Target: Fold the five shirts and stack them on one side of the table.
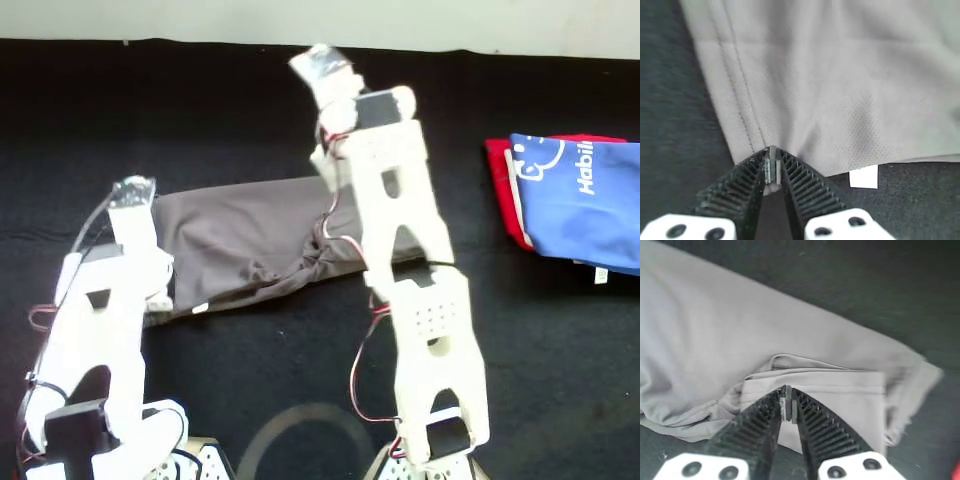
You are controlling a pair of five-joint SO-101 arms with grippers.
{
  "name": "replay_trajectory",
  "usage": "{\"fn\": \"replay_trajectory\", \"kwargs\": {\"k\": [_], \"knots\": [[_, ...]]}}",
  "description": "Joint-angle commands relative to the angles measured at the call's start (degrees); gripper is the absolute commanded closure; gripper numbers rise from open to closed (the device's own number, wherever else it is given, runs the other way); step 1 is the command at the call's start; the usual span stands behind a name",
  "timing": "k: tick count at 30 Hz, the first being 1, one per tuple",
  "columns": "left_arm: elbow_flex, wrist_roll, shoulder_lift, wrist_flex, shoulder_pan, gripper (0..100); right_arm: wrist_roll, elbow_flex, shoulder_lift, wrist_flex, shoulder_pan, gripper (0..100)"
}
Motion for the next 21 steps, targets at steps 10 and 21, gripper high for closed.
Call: {"fn": "replay_trajectory", "kwargs": {"k": [10, 21], "knots": [[-23.7, 5.4, 1.5, 16.6, -10.2, 80, -0.4, 25.9, -28.5, 0.7, 0.8, 98.5], [-32.4, 5.6, 27.0, 13.5, -10.8, 80, -0.1, 47.9, -49.4, 0.4, 2.1, 89.3]]}}
